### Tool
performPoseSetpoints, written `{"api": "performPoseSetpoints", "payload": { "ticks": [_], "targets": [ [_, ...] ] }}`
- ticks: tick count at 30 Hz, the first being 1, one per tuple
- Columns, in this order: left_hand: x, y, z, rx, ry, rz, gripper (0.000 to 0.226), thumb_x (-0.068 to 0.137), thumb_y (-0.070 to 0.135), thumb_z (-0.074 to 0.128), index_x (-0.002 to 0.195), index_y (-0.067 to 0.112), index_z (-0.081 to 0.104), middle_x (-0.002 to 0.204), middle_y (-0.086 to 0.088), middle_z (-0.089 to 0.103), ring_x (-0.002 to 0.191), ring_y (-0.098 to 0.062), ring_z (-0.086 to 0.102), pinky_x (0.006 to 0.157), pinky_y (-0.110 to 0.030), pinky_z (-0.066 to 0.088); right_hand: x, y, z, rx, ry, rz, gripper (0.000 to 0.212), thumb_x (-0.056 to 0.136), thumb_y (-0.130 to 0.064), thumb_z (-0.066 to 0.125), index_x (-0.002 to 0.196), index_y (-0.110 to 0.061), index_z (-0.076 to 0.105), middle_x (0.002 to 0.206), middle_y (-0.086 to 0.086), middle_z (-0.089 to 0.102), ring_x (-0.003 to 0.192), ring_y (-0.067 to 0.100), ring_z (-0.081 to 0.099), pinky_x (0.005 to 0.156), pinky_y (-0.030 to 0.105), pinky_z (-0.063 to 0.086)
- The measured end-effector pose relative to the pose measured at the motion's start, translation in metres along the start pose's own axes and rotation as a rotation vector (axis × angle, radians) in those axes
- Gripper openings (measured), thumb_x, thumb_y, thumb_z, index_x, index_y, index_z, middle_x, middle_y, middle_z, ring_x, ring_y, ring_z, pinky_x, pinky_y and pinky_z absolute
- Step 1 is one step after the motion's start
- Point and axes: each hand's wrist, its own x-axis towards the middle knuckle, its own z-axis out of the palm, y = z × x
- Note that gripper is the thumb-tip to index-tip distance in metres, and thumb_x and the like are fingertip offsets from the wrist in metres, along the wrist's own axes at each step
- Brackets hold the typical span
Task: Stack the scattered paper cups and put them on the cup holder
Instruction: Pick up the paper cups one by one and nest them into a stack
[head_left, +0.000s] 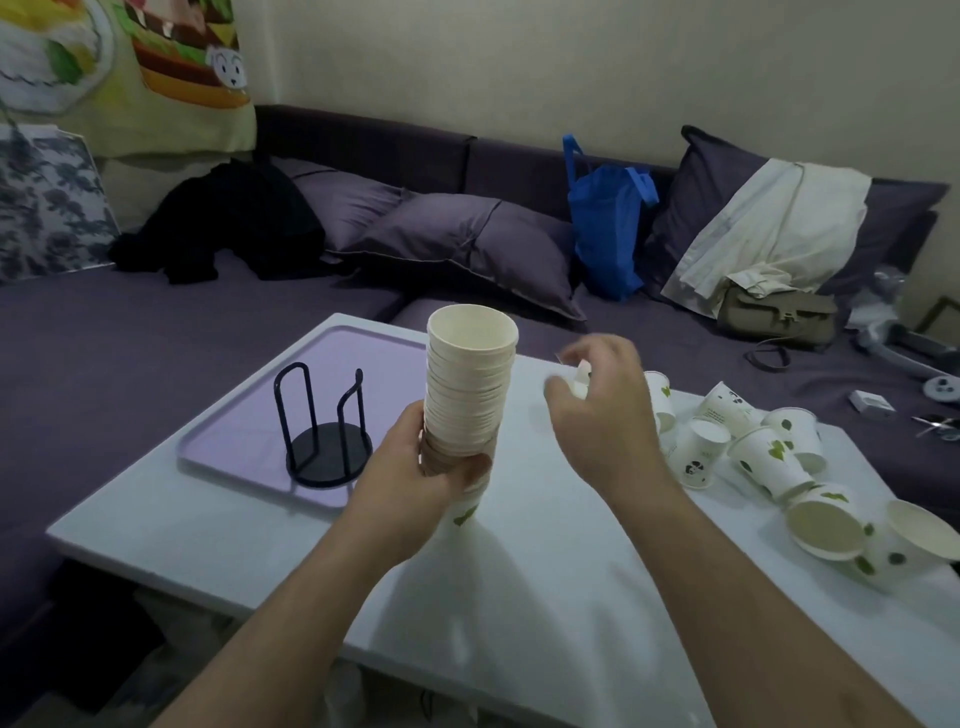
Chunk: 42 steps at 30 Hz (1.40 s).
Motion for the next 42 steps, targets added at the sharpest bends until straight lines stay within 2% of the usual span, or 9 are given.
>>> {"api": "performPoseSetpoints", "payload": {
  "ticks": [6, 10, 16, 18, 23, 26, 29, 33, 42],
  "targets": [
    [0.001, 0.000, 0.002, -0.016, 0.006, -0.019, 0.046, 0.088, 0.033, 0.085, 0.109, 0.059, 0.053, 0.104, 0.033, 0.070, 0.087, 0.024, 0.063, 0.077, -0.018, 0.049, -0.009, 0.084, 0.002, -0.698, -0.218, 0.163, 0.024, 0.078, -0.015, 0.057, 0.101, -0.009, 0.061, 0.165, 0.017, 0.025, 0.155, 0.037, 0.015, 0.129, 0.045, 0.014],
    [0.001, 0.000, 0.003, -0.010, 0.009, -0.015, 0.046, 0.088, 0.034, 0.085, 0.112, 0.058, 0.053, 0.106, 0.031, 0.071, 0.088, 0.023, 0.063, 0.078, -0.019, 0.049, -0.013, 0.108, 0.002, -0.800, -0.303, 0.227, 0.050, 0.081, -0.019, 0.061, 0.129, -0.007, 0.061, 0.172, 0.016, 0.011, 0.161, 0.038, -0.002, 0.131, 0.046, 0.005],
    [0.002, 0.001, 0.005, -0.018, -0.002, -0.012, 0.043, 0.089, 0.031, 0.084, 0.111, 0.054, 0.056, 0.103, 0.038, 0.070, 0.089, 0.021, 0.065, 0.077, -0.019, 0.049, -0.012, 0.114, -0.001, -0.818, -0.341, 0.264, 0.073, 0.085, -0.018, 0.058, 0.153, -0.001, 0.038, 0.173, 0.012, 0.013, 0.161, 0.037, 0.002, 0.131, 0.046, 0.005],
    [0.001, 0.002, 0.005, -0.016, 0.005, -0.014, 0.043, 0.089, 0.031, 0.084, 0.112, 0.054, 0.056, 0.105, 0.031, 0.072, 0.088, 0.021, 0.065, 0.077, -0.018, 0.049, -0.012, 0.114, -0.002, -0.803, -0.301, 0.236, 0.065, 0.082, -0.014, 0.060, 0.144, -0.003, 0.046, 0.164, 0.010, 0.028, 0.156, 0.036, 0.013, 0.130, 0.045, 0.009],
    [0.000, 0.004, 0.006, -0.012, 0.015, -0.015, 0.045, 0.089, 0.031, 0.084, 0.119, 0.050, 0.056, 0.113, 0.022, 0.072, 0.089, 0.018, 0.067, 0.078, -0.020, 0.050, -0.005, 0.100, -0.011, -0.677, -0.048, 0.070, 0.026, 0.076, -0.020, 0.059, 0.098, -0.007, 0.060, 0.117, 0.010, 0.057, 0.117, 0.036, 0.052, 0.113, 0.043, 0.036],
    [0.000, 0.004, 0.006, -0.013, 0.022, -0.024, 0.049, 0.088, 0.033, 0.085, 0.125, 0.047, 0.056, 0.116, 0.022, 0.071, 0.097, 0.007, 0.068, 0.080, -0.023, 0.051, 0.002, 0.081, -0.017, -0.537, 0.046, 0.039, 0.045, 0.082, -0.036, 0.071, 0.113, -0.005, 0.060, 0.118, 0.006, 0.054, 0.104, 0.030, 0.057, 0.092, 0.042, 0.049],
    [0.000, 0.004, 0.005, -0.004, 0.012, -0.024, 0.044, 0.088, 0.034, 0.084, 0.115, 0.054, 0.055, 0.111, 0.026, 0.070, 0.091, 0.014, 0.067, 0.077, -0.020, 0.049, 0.008, 0.056, -0.021, -0.234, 0.047, 0.016, 0.045, 0.087, -0.030, 0.077, 0.123, -0.010, 0.059, 0.125, -0.005, 0.045, 0.101, 0.017, 0.056, 0.076, 0.024, 0.044],
    [-0.001, 0.003, 0.005, 0.000, 0.005, -0.033, 0.043, 0.088, 0.036, 0.085, 0.110, 0.057, 0.055, 0.103, 0.034, 0.071, 0.088, 0.019, 0.066, 0.080, -0.025, 0.051, 0.013, 0.016, -0.029, 0.131, 0.090, 0.016, 0.039, 0.091, -0.027, 0.078, 0.125, -0.021, 0.060, 0.127, -0.007, 0.052, 0.103, 0.004, 0.057, 0.081, 0.012, 0.050],
    [-0.003, 0.004, 0.006, -0.015, -0.024, -0.007, 0.042, 0.091, 0.027, 0.082, 0.120, 0.047, 0.058, 0.108, 0.033, 0.070, 0.096, 0.015, 0.067, 0.081, -0.019, 0.052, 0.011, -0.062, -0.051, 0.636, 0.069, -0.166, 0.053, 0.104, -0.022, 0.067, 0.152, -0.012, 0.049, 0.132, 0.004, 0.066, 0.115, 0.011, 0.068, 0.101, 0.035, 0.059]
  ]
}}
